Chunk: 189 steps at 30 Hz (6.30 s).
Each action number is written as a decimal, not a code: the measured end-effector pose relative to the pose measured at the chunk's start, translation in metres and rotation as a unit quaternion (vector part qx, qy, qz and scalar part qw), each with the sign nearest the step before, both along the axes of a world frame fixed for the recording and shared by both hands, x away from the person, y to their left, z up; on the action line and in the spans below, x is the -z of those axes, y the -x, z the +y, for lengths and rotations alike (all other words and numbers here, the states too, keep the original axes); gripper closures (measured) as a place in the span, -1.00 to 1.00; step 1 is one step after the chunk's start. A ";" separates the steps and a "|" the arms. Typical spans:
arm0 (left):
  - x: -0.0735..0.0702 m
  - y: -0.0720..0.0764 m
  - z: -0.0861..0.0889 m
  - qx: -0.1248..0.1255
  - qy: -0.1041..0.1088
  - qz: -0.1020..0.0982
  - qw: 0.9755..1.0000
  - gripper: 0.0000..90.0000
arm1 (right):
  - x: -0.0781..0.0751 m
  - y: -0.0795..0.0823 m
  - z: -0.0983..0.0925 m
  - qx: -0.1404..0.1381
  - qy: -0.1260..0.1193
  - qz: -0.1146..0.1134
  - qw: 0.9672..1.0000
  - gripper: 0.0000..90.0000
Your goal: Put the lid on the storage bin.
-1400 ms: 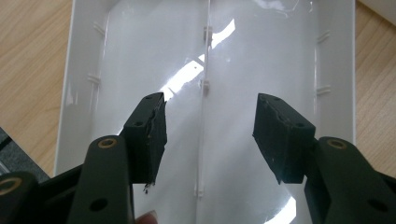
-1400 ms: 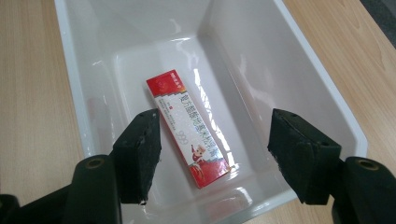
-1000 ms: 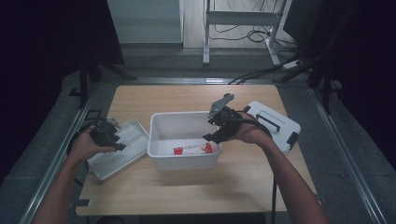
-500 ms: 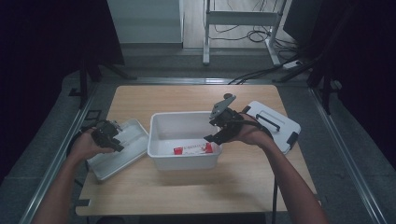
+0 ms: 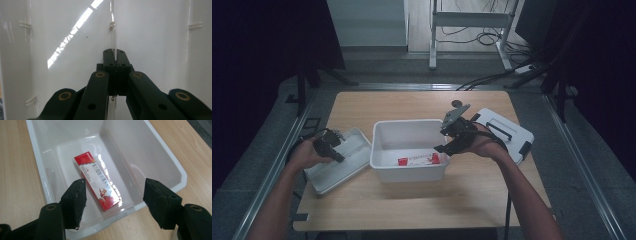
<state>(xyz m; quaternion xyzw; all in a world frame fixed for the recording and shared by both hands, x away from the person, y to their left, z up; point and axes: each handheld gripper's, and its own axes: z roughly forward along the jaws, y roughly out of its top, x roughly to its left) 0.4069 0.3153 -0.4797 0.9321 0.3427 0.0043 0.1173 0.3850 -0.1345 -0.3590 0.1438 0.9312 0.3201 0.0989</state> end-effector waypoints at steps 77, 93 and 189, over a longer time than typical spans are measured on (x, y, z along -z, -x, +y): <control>-0.160 -0.014 -0.168 0.202 0.010 -0.092 0.975 1.00 | -0.010 0.006 -0.063 0.054 -0.015 0.001 0.998 -0.26; -0.153 -0.014 -0.195 0.233 0.005 -0.084 0.969 1.00 | -0.006 0.005 -0.072 0.061 -0.017 0.007 0.998 -0.27; -0.139 -0.009 -0.188 0.210 0.051 -0.138 0.966 0.10 | 0.016 -0.009 -0.098 0.100 -0.001 0.024 0.995 -0.25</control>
